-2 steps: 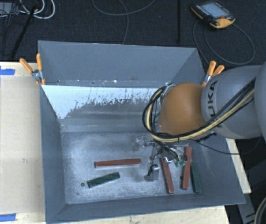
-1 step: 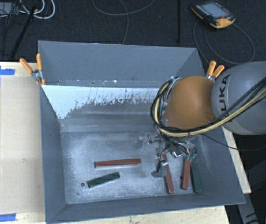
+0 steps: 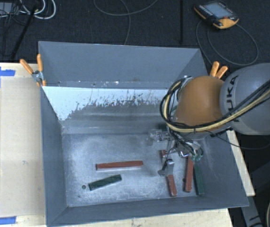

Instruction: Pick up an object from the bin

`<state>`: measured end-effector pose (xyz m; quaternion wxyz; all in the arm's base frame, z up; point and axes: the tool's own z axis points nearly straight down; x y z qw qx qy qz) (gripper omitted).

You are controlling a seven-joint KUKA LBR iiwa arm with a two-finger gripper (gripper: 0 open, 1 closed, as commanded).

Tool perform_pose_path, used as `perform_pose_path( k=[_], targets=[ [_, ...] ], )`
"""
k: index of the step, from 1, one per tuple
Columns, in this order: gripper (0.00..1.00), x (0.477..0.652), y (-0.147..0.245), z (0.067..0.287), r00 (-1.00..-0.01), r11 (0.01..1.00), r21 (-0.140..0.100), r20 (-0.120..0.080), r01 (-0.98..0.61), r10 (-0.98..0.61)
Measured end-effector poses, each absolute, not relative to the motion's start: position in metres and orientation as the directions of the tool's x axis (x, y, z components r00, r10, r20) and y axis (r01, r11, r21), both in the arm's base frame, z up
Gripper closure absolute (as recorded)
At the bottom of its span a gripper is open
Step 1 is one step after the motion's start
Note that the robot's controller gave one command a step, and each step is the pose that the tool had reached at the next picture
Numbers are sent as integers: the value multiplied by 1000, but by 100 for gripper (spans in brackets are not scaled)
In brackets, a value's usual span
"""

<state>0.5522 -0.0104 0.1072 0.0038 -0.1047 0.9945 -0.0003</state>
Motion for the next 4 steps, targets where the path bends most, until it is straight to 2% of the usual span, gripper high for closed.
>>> perform_pose_path(
  k=[1, 2, 3, 4],
  targets=[
    [0, 518, 22, 94, -981, 981, -2, 3, -193, -193],
    [0, 529, 52, 81, -977, 977, 3, 1, -215, -215],
    [0, 506, 85, 91, -970, 970, -1, 0, -243, -243],
    [100, 511, 126, 76, -978, 978, 1, 0, -210, -210]
  ],
)
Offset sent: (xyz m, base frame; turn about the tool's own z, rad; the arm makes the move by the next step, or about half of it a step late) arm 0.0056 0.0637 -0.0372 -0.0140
